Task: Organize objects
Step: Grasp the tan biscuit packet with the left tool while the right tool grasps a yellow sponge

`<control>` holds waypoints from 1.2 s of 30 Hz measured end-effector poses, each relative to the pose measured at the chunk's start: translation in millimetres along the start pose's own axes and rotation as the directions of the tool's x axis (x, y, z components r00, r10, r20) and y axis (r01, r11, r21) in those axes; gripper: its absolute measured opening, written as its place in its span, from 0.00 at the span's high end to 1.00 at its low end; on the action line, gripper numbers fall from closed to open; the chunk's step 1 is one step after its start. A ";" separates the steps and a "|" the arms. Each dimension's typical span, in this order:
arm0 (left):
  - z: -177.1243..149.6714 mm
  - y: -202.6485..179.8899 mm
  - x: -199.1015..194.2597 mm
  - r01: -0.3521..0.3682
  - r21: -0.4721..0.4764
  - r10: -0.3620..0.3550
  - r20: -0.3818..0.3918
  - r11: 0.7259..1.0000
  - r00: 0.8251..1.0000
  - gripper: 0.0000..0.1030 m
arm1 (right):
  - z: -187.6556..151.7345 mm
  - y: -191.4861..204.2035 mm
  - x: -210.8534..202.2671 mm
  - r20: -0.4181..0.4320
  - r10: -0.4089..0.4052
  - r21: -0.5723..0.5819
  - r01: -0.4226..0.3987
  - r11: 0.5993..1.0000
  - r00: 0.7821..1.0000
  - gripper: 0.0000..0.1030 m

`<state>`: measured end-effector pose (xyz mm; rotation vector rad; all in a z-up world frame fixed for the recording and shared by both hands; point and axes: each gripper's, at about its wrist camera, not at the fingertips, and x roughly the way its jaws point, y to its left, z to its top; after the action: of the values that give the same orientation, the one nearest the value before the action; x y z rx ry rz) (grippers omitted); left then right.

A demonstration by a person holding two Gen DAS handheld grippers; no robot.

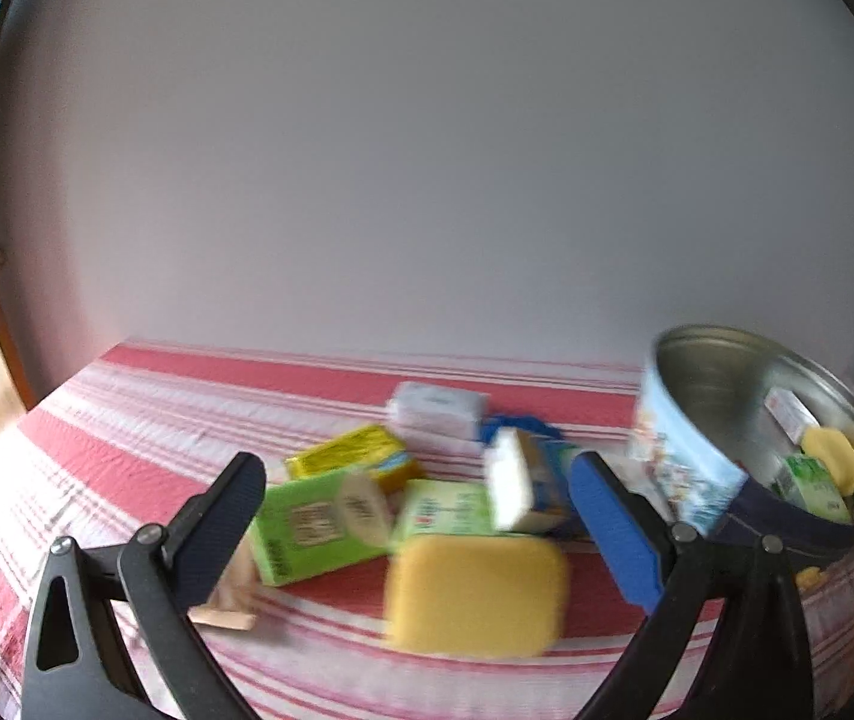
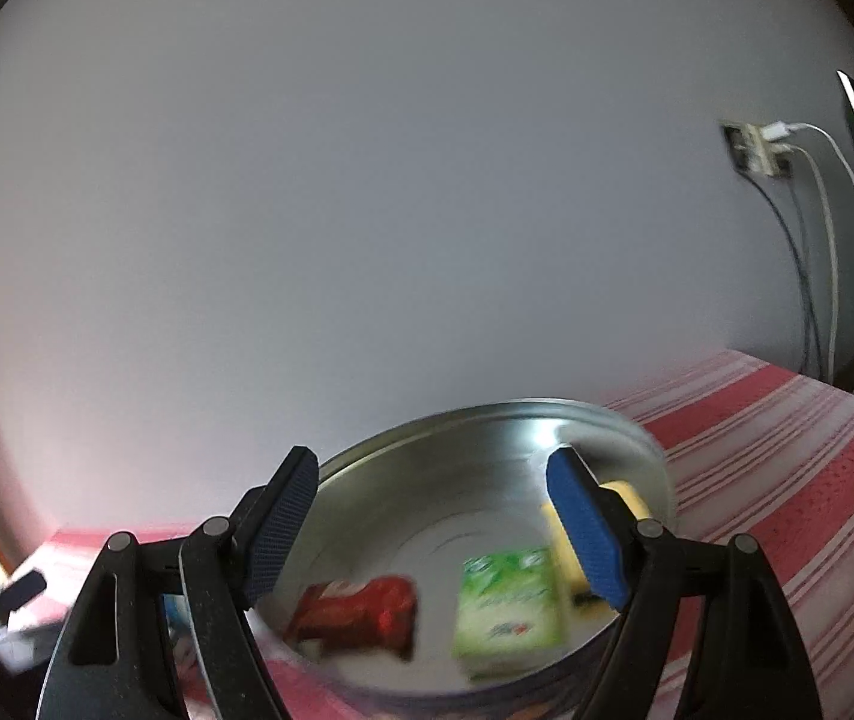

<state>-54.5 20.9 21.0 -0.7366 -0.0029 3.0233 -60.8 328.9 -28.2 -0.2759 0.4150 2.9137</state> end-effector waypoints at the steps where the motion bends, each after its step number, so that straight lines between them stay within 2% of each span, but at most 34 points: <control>1: 0.3 10.6 1.1 -0.017 -0.008 0.017 -0.002 1.000 1.000 0.00 | -2.1 6.5 -2.7 -0.002 0.013 -0.018 -0.013 1.000 1.000 0.22; 7: -3.2 54.3 5.0 -0.092 -0.039 0.092 -0.018 0.995 0.996 0.00 | -17.6 45.8 -15.7 -0.060 0.108 -0.088 -0.113 0.990 0.992 0.22; 12: -0.1 90.0 10.9 -0.119 -0.100 0.115 -0.046 0.988 0.992 0.00 | -32.6 75.1 -16.1 -0.171 0.190 -0.108 -0.210 0.972 0.967 0.22; 16: 2.4 120.3 16.6 -0.148 -0.145 0.138 -0.074 0.978 0.988 0.00 | -46.2 97.4 -13.4 -0.259 0.242 -0.110 -0.278 0.954 0.935 0.22; 22: 3.8 158.6 23.2 -0.194 -0.190 0.176 -0.108 0.962 0.978 0.00 | -72.0 135.7 1.8 -0.423 0.273 -0.107 -0.347 0.932 0.864 0.22; 23: 3.6 160.9 23.2 -0.198 -0.190 0.179 -0.112 0.962 0.977 0.00 | -76.2 143.9 5.8 -0.447 0.271 -0.109 -0.353 0.929 0.852 0.22; 28: 2.1 162.1 26.9 -0.202 -0.141 0.180 -0.158 0.969 0.971 0.00 | -92.0 175.2 28.9 -0.531 0.203 -0.144 -0.324 0.935 0.823 0.22; 31: 0.5 156.6 33.5 -0.190 -0.092 0.167 -0.214 0.977 0.962 0.01 | -105.7 189.9 45.6 -0.595 0.153 -0.173 -0.311 0.934 0.789 0.22; 36: -3.5 139.4 37.6 -0.116 -0.006 0.110 -0.272 0.993 0.956 0.01 | -118.5 203.3 63.3 -0.628 0.075 -0.221 -0.270 0.937 0.774 0.22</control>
<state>-90.3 -117.4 -0.7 -1.1861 0.0132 3.0023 -145.6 112.3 -100.9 -1.3248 0.0664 2.9889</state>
